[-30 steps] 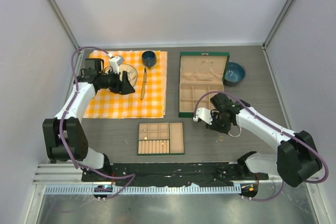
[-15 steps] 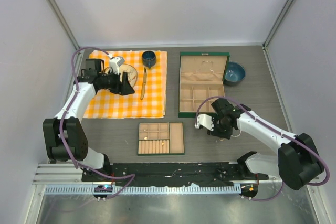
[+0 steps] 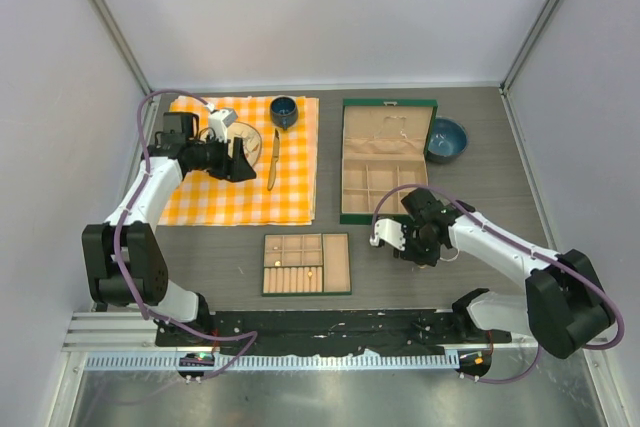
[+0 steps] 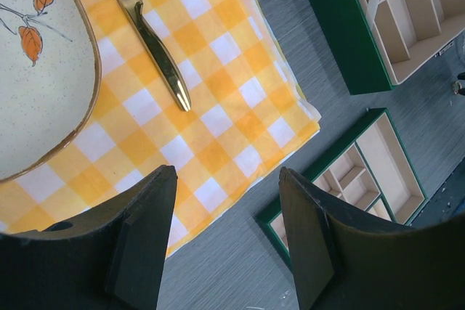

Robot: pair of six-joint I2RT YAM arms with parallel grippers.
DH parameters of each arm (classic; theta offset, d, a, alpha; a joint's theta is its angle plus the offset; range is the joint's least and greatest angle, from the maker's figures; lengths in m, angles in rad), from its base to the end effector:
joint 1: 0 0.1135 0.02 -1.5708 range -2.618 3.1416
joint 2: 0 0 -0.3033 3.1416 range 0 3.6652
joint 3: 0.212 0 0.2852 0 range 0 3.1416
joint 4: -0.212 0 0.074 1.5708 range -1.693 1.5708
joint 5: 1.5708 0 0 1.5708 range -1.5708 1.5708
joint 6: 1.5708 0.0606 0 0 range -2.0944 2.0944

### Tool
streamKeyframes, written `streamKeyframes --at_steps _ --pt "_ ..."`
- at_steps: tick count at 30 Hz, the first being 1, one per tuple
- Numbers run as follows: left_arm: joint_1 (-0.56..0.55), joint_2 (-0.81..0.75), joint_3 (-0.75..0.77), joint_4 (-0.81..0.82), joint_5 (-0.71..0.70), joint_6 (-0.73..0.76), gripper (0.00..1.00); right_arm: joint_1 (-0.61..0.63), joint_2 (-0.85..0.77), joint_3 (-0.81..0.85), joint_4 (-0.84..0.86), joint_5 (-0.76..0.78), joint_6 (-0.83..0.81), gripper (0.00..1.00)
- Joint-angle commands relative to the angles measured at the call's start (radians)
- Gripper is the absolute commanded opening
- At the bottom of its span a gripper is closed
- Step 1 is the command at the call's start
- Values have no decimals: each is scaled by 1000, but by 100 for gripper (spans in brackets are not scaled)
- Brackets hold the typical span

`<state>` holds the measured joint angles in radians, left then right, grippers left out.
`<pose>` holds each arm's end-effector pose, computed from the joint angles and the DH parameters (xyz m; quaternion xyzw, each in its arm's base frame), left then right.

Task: Organize the mixed jewelry

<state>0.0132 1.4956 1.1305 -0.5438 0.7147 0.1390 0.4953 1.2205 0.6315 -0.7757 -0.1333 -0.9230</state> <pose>0.3532 -0.0351 0.2780 0.1691 0.8771 -0.3067 0.3287 0.1796 0.1062 0.1622 -0.6515 0.7488 0.0430 0.1144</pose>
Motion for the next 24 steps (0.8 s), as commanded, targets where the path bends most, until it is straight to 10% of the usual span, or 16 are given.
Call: streamKeyframes --at_steps 1,24 --pt "-4 -3 3 4 -4 14 63 -3 5 -12 30 -19 -14 32" --pt "-4 -3 -3 2 -6 19 63 -3 43 -53 89 -3 -5 15"
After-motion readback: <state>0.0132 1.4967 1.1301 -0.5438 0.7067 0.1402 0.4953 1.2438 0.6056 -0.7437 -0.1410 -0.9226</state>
